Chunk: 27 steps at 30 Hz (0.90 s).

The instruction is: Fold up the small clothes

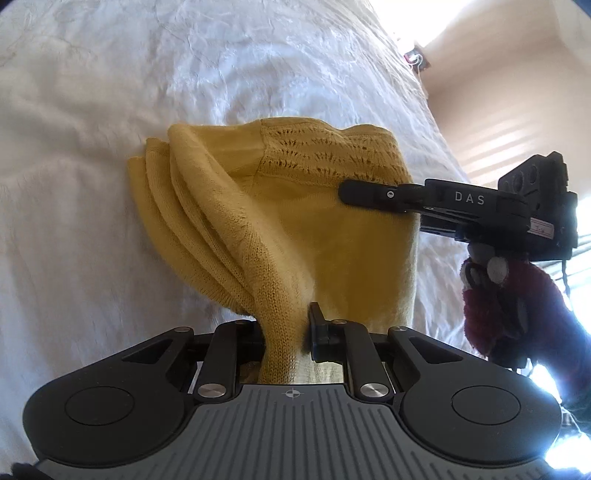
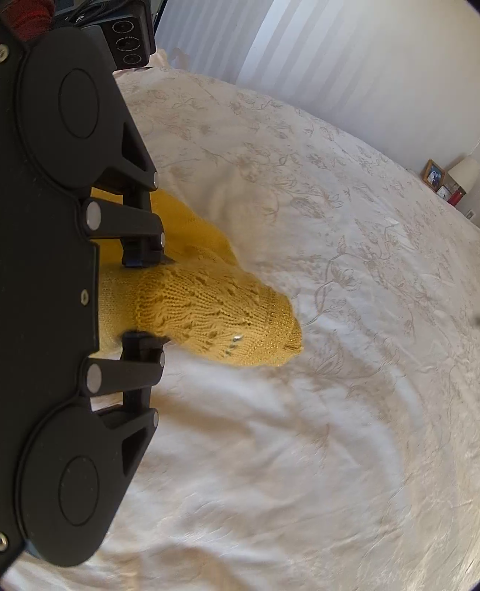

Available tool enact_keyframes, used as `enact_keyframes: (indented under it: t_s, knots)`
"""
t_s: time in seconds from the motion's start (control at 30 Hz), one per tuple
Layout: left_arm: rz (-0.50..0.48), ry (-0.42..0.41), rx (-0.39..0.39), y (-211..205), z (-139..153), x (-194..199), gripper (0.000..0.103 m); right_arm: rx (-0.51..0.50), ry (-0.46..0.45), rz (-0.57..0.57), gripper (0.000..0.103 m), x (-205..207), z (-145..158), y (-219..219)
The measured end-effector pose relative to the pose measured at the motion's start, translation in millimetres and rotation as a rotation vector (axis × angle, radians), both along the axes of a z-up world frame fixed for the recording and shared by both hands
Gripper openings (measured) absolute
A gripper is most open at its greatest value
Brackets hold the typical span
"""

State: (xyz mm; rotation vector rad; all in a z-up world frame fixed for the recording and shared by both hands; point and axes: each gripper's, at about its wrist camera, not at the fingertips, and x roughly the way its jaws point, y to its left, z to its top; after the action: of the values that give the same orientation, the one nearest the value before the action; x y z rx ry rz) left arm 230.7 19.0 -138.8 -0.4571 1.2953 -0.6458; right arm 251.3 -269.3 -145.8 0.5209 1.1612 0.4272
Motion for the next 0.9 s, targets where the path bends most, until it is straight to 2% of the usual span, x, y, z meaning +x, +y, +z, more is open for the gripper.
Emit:
enact_keyframes:
  t_s: [0.07, 0.13, 0.2, 0.23, 0.33, 0.4, 0.53, 0.6, 0.7, 0.77, 0.8, 0.83, 0.9]
  knots:
    - [0.007, 0.031, 0.025, -4.3, -12.6, -15.2, 0.017, -0.012, 0.029, 0.0, 0.041, -13.6, -9.9, -5.0]
    - [0.028, 0.053, 0.085, -5.8, -28.0, -28.3, 0.018, -0.059, 0.042, -0.006, 0.045, -24.3, -20.4, -8.8]
    - [0.058, 0.088, 0.179, -4.8, -46.9, -39.0, 0.02, -0.15, 0.036, -0.026, 0.055, -33.6, -29.0, -13.4]
    - [0.079, 0.108, 0.2, -2.0, -55.5, -43.1, 0.022, -0.19, 0.028, -0.04, 0.059, -37.2, -31.3, -16.1]
    - [0.177, 0.143, 0.178, 11.2, -66.2, -52.9, 0.023, -0.222, -0.004, -0.08, 0.071, -46.2, -29.6, -27.8]
    - [0.188, 0.125, 0.197, 11.9, -63.7, -55.8, 0.026, -0.23, -0.031, -0.092, 0.075, -50.8, -24.8, -33.5]
    - [0.141, 0.057, 0.286, 9.7, -49.9, -73.5, 0.03, -0.265, -0.087, -0.089, 0.078, -61.0, -20.2, -41.0]
    - [0.136, 0.008, 0.323, 9.2, -34.2, -82.2, 0.031, -0.28, -0.11, -0.085, 0.078, -65.5, -18.4, -43.0]
    - [0.092, -0.168, 0.369, 1.0, 1.6, -90.3, 0.032, -0.299, -0.156, -0.069, 0.078, -71.5, -14.2, -42.8]
    - [0.056, -0.289, 0.387, -9.6, 23.4, -90.9, 0.038, -0.304, -0.182, -0.055, 0.079, -73.6, -12.3, -41.6]
    - [0.042, -0.345, 0.394, -19.3, 32.0, -85.7, 0.045, -0.306, -0.191, -0.047, 0.081, -74.3, -11.6, -41.4]
    - [0.033, -0.381, 0.4, -26.2, 36.9, -80.2, 0.049, -0.305, -0.197, -0.041, 0.082, -74.5, -11.3, -41.5]
    - [0.023, -0.415, 0.411, -42.9, 38.0, -62.1, 0.05, -0.3, -0.199, -0.039, 0.082, -74.0, -11.6, -41.7]
